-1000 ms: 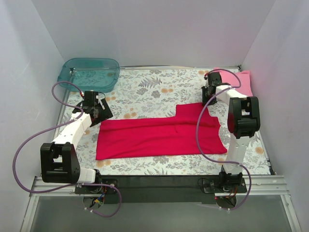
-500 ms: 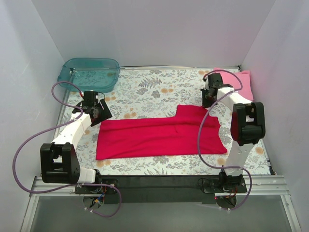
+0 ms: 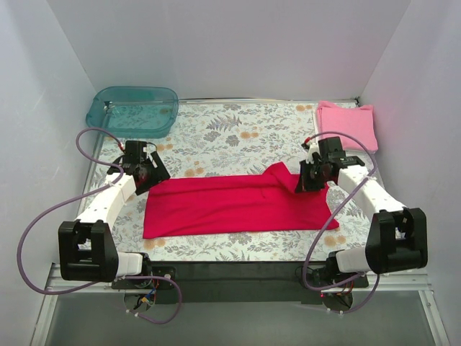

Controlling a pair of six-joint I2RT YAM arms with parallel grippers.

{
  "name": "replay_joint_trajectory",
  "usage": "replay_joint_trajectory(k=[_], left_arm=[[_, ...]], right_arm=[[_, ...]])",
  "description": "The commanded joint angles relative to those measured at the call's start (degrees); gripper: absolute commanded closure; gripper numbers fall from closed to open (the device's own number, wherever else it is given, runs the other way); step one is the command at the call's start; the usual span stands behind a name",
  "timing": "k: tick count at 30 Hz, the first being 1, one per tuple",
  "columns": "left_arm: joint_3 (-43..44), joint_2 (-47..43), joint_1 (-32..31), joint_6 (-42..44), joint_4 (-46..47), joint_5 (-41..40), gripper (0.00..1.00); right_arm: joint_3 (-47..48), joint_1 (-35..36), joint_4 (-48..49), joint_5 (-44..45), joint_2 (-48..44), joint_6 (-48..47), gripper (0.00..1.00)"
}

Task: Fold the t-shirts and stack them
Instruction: Fold the tshirt

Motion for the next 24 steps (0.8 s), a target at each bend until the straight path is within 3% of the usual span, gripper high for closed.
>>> replay_joint_trajectory(k=[1,5,15,24], left_arm=[[0.43,-3.23,-0.2,-1.9,-0.37,-1.04,0.3],[1.31,-2.1,-0.2,-3.22,-1.42,0.01,0.3],[2.1,0.8,-0.2,-4.02,-0.28,-0.51,0.3],[2.37,2.92,-0.2,-2.0,0.07,0.02,0.3]], right_arm=[[-4.34,0.17,-3.3,-9.72,-4.67,1.34,0.99],[-10.22,0.26,-6.03,-16.31,-7.85,0.64,0.99],[-16.83,0.17,-13.49,-16.69,-12.68,2.74,0.98],[-13.68,0.0,-18.77,5.01,-13.39,8.45,0.92]])
